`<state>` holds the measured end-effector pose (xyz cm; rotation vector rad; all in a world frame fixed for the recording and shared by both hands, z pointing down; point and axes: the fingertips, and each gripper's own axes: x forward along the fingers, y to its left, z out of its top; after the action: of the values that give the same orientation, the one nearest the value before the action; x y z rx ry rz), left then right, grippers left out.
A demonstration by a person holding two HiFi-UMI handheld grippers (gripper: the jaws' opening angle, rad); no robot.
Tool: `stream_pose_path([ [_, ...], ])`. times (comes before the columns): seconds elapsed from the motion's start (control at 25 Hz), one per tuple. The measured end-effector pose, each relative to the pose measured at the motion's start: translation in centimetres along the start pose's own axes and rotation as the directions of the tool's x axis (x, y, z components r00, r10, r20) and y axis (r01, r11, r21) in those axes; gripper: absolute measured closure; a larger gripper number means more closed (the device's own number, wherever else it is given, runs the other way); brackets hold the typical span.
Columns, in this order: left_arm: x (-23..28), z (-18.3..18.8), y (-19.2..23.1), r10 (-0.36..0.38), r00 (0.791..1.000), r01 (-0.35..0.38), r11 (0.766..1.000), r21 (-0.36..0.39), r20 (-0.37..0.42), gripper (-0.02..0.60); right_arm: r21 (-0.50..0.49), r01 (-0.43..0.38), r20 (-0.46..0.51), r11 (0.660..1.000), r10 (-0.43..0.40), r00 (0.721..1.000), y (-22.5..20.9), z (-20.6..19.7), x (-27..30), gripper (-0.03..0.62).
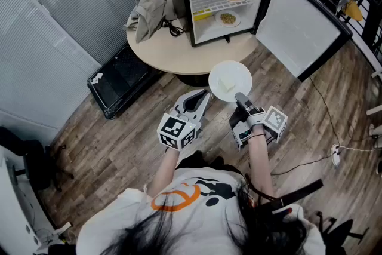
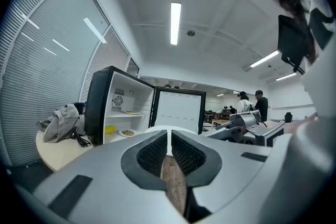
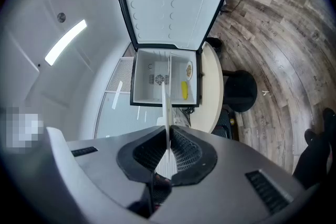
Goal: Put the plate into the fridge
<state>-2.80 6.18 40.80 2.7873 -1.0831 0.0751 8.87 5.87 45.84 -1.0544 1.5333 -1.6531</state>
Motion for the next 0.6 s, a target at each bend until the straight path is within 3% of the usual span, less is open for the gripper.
stream_pose_path([
  [0.6,0.2,-0.3,-1.2,-0.008,1.000,0.008,1.000,0.017,-0.019,0.563,0.013,0.013,-0.010,1.000,-0.013,1.000,-0.4,0.1,-0.1,0.569],
])
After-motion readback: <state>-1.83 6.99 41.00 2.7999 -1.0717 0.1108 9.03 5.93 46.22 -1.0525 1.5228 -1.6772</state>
